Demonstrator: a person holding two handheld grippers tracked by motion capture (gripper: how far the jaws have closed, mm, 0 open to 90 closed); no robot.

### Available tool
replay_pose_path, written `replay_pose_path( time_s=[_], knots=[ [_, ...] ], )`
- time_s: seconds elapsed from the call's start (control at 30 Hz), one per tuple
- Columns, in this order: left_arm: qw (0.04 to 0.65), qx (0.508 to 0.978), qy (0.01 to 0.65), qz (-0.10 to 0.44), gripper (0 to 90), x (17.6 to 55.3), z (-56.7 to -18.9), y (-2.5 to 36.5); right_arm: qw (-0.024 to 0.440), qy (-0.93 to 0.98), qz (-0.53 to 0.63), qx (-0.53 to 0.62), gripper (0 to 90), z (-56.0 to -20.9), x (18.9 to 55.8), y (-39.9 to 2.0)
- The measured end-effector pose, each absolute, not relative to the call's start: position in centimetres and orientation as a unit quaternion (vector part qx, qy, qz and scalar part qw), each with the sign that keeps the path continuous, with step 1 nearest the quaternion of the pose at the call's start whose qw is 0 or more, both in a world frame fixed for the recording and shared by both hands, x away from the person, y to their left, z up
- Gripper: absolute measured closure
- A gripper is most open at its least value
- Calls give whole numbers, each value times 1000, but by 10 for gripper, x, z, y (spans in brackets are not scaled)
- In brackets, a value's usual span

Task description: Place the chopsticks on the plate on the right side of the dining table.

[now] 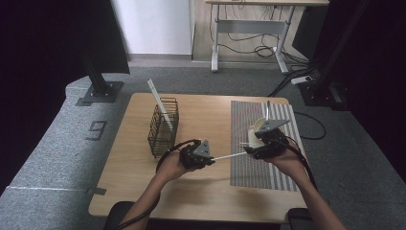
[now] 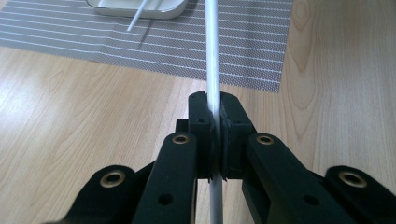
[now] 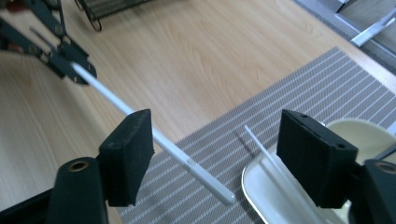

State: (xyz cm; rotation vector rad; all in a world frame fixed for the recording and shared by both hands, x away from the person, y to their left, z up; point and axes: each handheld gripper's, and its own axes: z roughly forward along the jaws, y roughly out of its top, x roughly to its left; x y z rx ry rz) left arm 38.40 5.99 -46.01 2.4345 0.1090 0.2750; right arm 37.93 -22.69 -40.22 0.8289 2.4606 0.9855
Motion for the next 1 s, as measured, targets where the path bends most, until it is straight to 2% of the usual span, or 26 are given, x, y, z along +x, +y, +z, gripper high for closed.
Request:
replay_pose_path(
  time_s=[0.2,0.57,0.83,1.0],
  knots=[
    [321,941,19,101,856,385,-458,53,172,888,323,277,190,-417,371,-227],
    [289,952,-21,100,856,384,-458,44,162,912,287,245,160,-442,360,-217],
    [281,954,-37,99,856,383,-456,43,176,927,247,219,220,-458,358,-209],
    [281,954,-44,96,856,381,-455,43,188,934,222,210,318,-465,359,-206]
  ],
)
